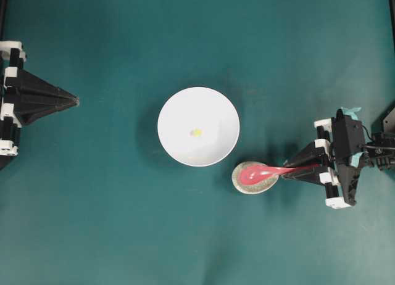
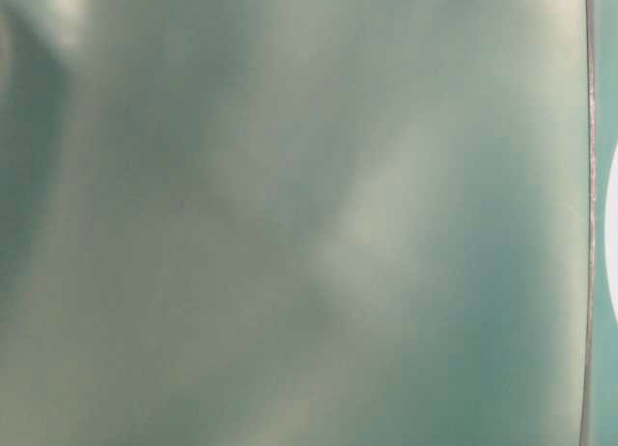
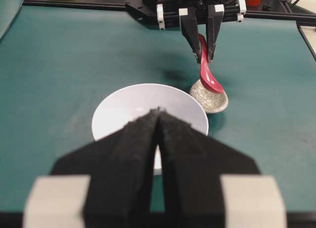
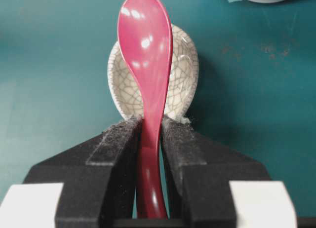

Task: Scoop the yellow hexagonal prism block from the bowl with a spoon using the right arm.

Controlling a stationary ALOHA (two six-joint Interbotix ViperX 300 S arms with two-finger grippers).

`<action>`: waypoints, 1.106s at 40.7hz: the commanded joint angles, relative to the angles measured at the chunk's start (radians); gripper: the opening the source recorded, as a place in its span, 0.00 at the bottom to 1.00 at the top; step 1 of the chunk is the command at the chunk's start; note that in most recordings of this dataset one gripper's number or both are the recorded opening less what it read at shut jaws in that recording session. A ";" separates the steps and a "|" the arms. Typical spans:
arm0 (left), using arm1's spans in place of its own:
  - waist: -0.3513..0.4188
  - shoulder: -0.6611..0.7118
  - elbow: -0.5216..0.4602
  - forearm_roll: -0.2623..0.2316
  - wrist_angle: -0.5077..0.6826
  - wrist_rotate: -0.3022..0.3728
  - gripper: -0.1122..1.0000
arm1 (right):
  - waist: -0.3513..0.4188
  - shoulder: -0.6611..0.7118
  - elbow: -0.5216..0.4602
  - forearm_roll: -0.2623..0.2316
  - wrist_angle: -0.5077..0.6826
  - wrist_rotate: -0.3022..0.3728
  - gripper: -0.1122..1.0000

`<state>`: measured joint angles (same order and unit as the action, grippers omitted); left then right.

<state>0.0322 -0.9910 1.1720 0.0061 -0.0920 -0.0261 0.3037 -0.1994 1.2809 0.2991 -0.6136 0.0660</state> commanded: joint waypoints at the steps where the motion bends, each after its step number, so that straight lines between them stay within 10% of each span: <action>1: 0.002 0.009 -0.021 0.003 -0.002 -0.002 0.10 | 0.000 -0.012 -0.015 0.003 -0.005 0.002 0.30; 15: 0.002 0.009 -0.021 0.003 -0.003 -0.002 0.10 | 0.000 -0.011 -0.015 0.005 -0.005 0.002 0.46; 45: 0.002 0.011 -0.020 0.003 0.009 -0.002 0.10 | -0.002 -0.002 0.003 0.017 -0.037 0.000 0.47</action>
<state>0.0322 -0.9894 1.1720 0.0077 -0.0813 -0.0261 0.3037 -0.1979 1.2855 0.3099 -0.6259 0.0675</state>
